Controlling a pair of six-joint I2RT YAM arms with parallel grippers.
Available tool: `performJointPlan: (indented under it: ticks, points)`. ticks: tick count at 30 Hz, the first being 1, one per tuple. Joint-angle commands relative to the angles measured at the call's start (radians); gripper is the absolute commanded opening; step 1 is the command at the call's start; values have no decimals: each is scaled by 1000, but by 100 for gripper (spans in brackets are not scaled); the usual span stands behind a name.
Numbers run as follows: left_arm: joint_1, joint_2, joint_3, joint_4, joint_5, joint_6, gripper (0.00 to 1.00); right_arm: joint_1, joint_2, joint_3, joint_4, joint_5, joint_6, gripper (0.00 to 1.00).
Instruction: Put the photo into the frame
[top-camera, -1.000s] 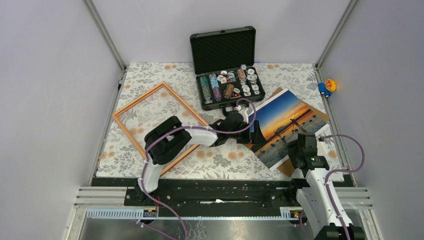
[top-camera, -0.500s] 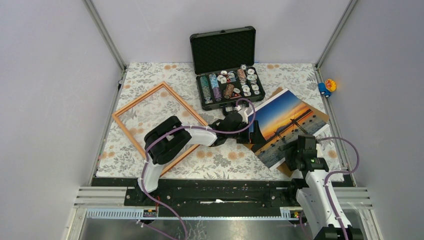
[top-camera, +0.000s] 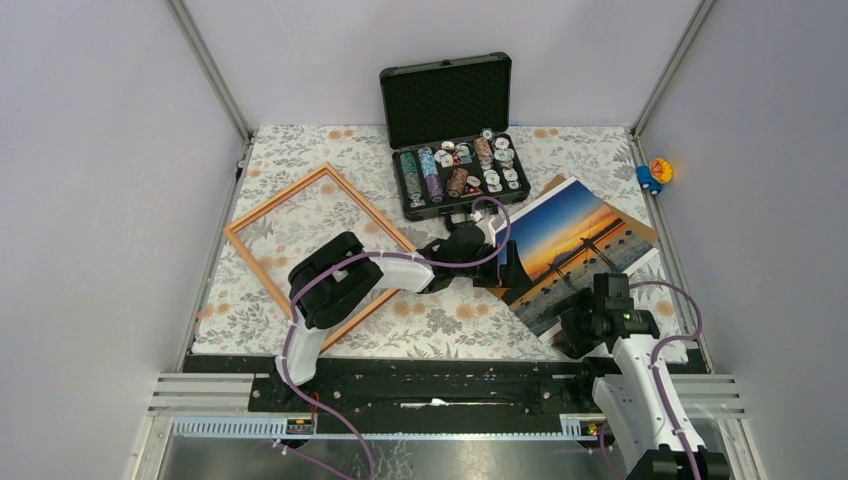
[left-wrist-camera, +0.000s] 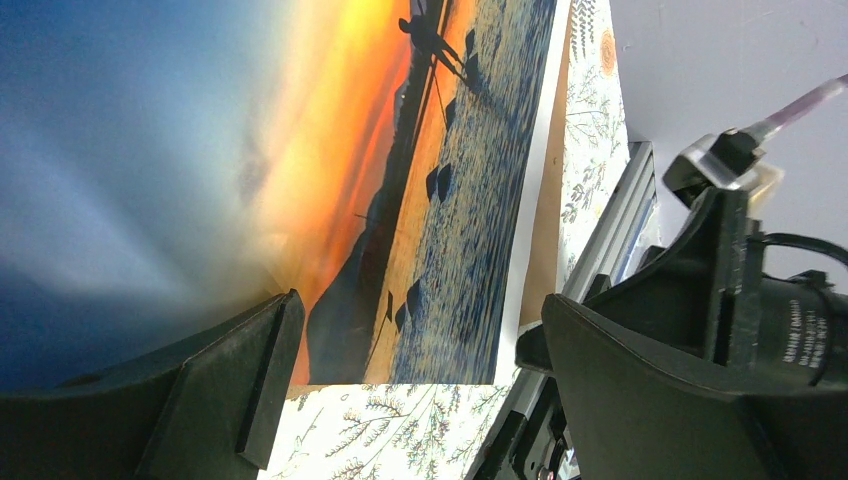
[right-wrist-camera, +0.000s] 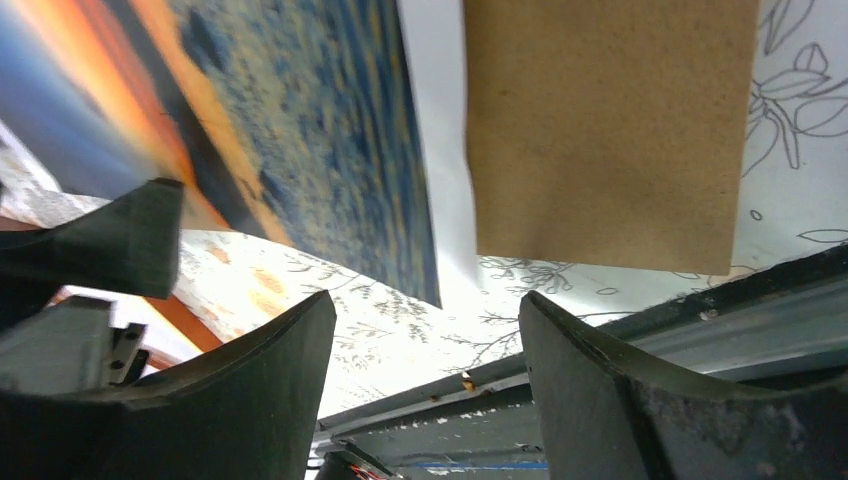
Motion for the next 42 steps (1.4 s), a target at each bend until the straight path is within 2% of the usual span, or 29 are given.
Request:
performJointPlan:
  ticks: [1,7,15,21,26,29,32,33,37,40,42]
  points:
    - [4,14,-38,-102,-23,22,99,-2,12,-49,1,-89,16,74]
    - [5,11,-43,-99,-27,24,99,-2,-12,-120,100,-111,37,70]
    - [4,5,-55,-82,-28,24,99,-2,-197,-108,154,-32,51,67]
    - [5,2,-60,-76,-29,22,99,-2,-181,-170,337,-30,92,67]
    - [4,-1,-66,-69,-33,22,99,-2,-162,-152,342,99,76,66]
    - [3,-3,-70,-64,-33,24,99,-2,-133,-171,410,142,80,64]
    - [1,-7,-73,-55,-29,28,99,-2,-82,-197,477,182,88,57]
    - [-1,-8,-74,-53,-26,31,99,-2,-64,-198,493,194,85,51]
    - [-19,-38,-89,-9,-12,66,99,-2,-21,-168,512,261,58,22]
    - [-33,-87,-79,24,41,84,98,-2,-30,-114,453,331,23,1]
    - [-42,-160,-70,-14,38,100,98,-2,-49,-45,366,363,-6,0]
